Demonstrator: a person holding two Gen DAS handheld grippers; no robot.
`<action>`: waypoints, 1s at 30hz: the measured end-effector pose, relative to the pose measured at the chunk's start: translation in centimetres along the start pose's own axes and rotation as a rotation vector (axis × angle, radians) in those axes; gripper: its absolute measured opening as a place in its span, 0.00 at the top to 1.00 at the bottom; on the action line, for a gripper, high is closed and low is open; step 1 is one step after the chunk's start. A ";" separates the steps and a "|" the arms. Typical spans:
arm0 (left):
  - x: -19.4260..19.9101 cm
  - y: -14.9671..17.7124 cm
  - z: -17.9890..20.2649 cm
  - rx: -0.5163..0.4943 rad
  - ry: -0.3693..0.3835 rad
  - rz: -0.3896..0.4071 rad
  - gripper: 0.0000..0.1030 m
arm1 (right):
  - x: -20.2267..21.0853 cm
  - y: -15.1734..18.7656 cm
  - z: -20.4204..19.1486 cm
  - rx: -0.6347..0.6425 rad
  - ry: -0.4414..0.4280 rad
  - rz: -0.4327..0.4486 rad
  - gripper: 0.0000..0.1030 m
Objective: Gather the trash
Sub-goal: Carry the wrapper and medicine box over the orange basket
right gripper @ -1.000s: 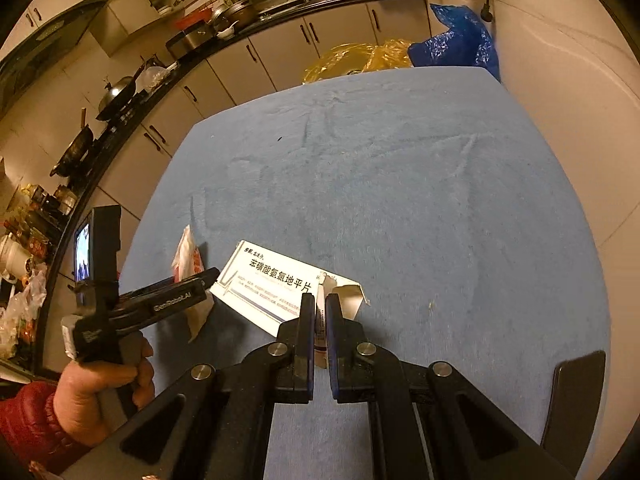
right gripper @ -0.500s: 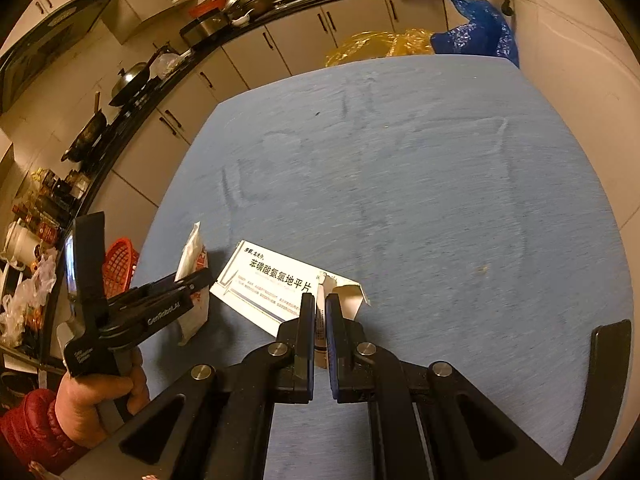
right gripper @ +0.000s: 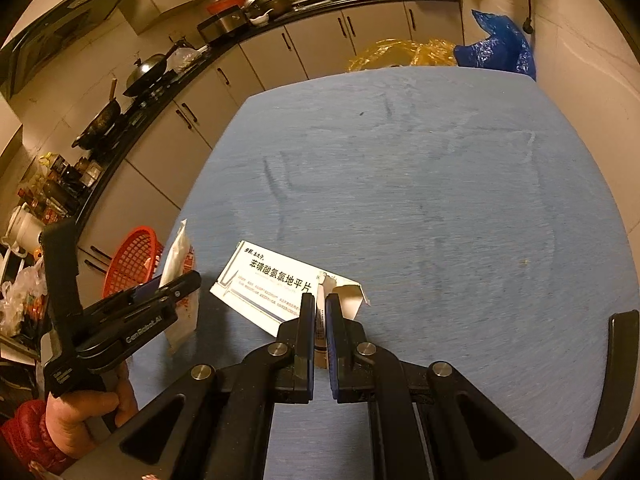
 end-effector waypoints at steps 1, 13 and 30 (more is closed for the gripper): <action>0.4 0.0 -0.3 0.000 -0.003 0.005 0.62 | 0.1 0.0 -0.3 0.000 -0.002 0.003 0.95; 4.1 -0.2 -3.8 0.018 -0.036 0.060 0.62 | 0.5 -0.7 -5.0 0.049 -0.041 0.025 0.95; 8.2 -0.6 -10.2 0.090 -0.104 0.120 0.62 | 0.2 -2.2 -12.4 0.143 -0.112 0.044 0.95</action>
Point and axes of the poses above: each gripper's, at about its wrist camera, not at the fingertips, and x roughly against the way its jaws point, z to its right, y to its underside, the point moved 7 cm from there along -x, roughly the way its jaws point, and after that the axes turned 12 degrees about y, right-handed, at the moved point
